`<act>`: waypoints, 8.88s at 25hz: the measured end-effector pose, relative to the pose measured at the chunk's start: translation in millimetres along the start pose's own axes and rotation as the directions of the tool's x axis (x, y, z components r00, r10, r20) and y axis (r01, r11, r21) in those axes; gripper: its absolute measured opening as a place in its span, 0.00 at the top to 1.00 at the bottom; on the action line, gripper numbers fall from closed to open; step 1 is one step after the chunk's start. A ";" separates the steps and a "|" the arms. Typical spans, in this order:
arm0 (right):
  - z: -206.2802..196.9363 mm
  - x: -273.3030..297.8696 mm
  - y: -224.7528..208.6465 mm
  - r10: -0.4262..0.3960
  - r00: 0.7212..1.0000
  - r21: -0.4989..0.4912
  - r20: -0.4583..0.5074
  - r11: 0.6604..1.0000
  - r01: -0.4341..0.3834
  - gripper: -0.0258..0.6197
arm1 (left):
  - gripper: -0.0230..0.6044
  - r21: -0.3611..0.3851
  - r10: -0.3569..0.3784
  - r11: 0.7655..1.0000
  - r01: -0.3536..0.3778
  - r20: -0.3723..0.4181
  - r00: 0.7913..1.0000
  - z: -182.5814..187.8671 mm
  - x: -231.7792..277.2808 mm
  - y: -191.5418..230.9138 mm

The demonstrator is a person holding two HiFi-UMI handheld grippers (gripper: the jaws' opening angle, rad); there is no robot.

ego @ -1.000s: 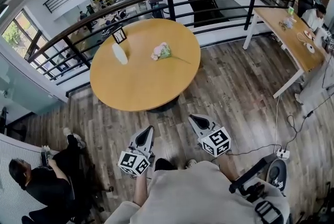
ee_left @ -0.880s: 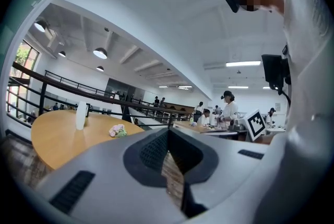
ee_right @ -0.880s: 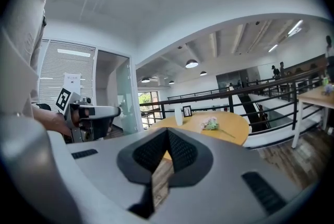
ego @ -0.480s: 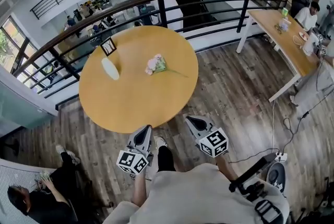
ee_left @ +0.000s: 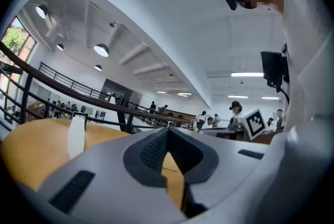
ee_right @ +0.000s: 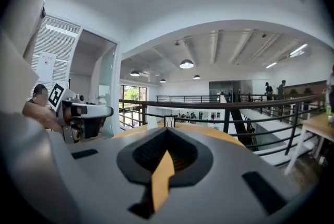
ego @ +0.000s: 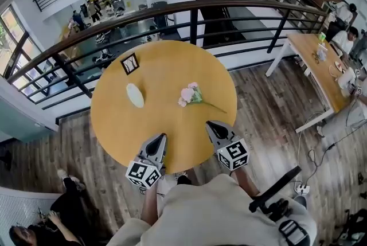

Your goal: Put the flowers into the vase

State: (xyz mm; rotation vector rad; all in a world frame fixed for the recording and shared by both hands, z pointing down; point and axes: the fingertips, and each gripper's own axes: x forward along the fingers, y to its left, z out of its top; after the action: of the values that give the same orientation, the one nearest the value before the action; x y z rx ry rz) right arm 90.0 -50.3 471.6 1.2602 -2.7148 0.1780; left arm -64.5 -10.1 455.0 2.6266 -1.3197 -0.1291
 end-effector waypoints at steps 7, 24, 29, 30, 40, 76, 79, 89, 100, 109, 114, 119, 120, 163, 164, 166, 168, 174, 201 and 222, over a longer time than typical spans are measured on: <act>13.8 50.9 -1.1 -0.015 0.999 -0.001 -0.032 1.000 0.015 0.95 | 0.95 -0.038 0.018 0.999 -0.018 -0.003 1.000 14.8 7.8 55.6; -52.5 79.8 -12.6 0.100 0.958 0.129 -0.270 0.989 -0.066 0.95 | 0.95 -0.135 0.095 0.984 -0.117 -0.162 0.982 -29.6 17.0 72.8; -82.7 73.5 -5.9 0.146 0.929 0.165 -0.341 0.982 -0.094 0.95 | 0.95 -0.183 0.112 0.971 -0.157 -0.235 0.965 -57.1 11.8 71.2; -89.1 71.1 -4.9 0.153 0.922 0.168 -0.355 0.981 -0.098 0.95 | 0.95 -0.189 0.112 0.969 -0.162 -0.249 0.962 -62.4 11.0 69.2; -122.6 71.8 -21.4 0.168 0.860 0.102 -0.482 0.986 -0.135 0.95 | 0.95 -0.205 0.077 0.968 -0.141 -0.289 0.954 -78.9 35.3 69.0; -228.3 178.7 -128.3 -0.005 0.471 -0.240 -0.882 0.865 -0.440 0.71 | 0.95 -0.221 0.193 0.942 -0.254 -0.265 0.945 -72.0 31.0 90.5; -229.1 174.8 -123.7 -0.004 0.476 -0.247 -0.879 0.859 -0.449 0.85 | 0.95 -0.223 0.193 0.941 -0.253 -0.258 0.947 -71.2 33.5 87.9; -195.5 176.0 -119.8 0.006 0.606 -0.269 -0.795 0.893 -0.362 0.86 | 0.95 -0.206 0.161 0.956 -0.210 -0.232 0.959 -67.0 42.7 74.2; -77.1 163.2 -108.4 0.164 0.921 -0.016 -0.352 0.983 -0.182 0.86 | 0.95 -0.132 0.115 0.981 -0.140 -0.183 0.976 -45.4 57.2 46.7; -35.0 145.7 -84.6 0.273 0.961 0.194 -0.042 0.946 -0.260 0.86 | 0.95 -0.080 0.147 0.984 -0.160 -0.147 0.978 -35.9 53.1 41.8; -27.5 154.2 -74.9 0.315 0.948 0.197 -0.032 0.932 -0.304 0.86 | 0.95 -0.067 0.186 0.978 -0.197 -0.148 0.971 -36.9 45.0 39.4; 3.7 175.5 -49.4 0.380 0.924 0.190 0.047 0.905 -0.382 0.86 | 0.95 -0.045 0.246 0.966 -0.254 -0.140 0.959 -28.3 26.3 50.2; 12.2 180.6 -43.5 0.395 0.917 0.177 0.061 0.900 -0.399 0.86 | 0.95 -0.042 0.260 0.963 -0.267 -0.137 0.956 -26.7 22.4 52.4; 158.6 371.2 138.6 0.624 0.736 -0.067 0.263 0.772 -0.631 0.86 | 0.95 -0.085 0.409 0.904 -0.420 -0.117 0.905 -18.0 -65.0 157.1; 156.2 372.6 139.8 0.625 0.736 -0.064 0.260 0.771 -0.633 0.86 | 0.95 -0.078 0.401 0.908 -0.411 -0.117 0.908 -15.9 -60.8 160.5; 148.7 373.4 142.8 0.627 0.738 -0.054 0.248 0.770 -0.636 0.86 | 0.95 -0.074 0.387 0.915 -0.396 -0.118 0.915 -13.0 -53.3 164.5; 137.4 373.8 145.6 0.628 0.744 -0.045 0.229 0.770 -0.636 0.86 | 0.95 -0.078 0.373 0.920 -0.383 -0.119 0.920 -11.9 -47.3 166.8; 100.1 373.1 149.2 0.635 0.755 -0.049 0.166 0.770 -0.637 0.86 | 0.95 -0.089 0.347 0.930 -0.357 -0.114 0.931 -13.6 -35.0 170.5; 22.2 371.6 129.6 0.442 0.894 -0.076 -0.071 0.891 -0.447 0.47 | 0.95 -0.080 0.309 0.945 -0.318 -0.112 0.944 -14.1 -28.2 159.0; 6.3 383.0 128.4 0.337 0.931 -0.204 -0.139 0.910 -0.360 0.36 | 0.95 -0.098 0.318 0.940 -0.327 -0.095 0.943 -12.8 -42.0 170.7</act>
State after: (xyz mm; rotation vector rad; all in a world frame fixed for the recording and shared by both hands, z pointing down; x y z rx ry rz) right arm -253.2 -255.8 527.9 0.6796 -2.7526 -0.0314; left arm -221.3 -73.9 503.9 2.2617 -1.6416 -0.0496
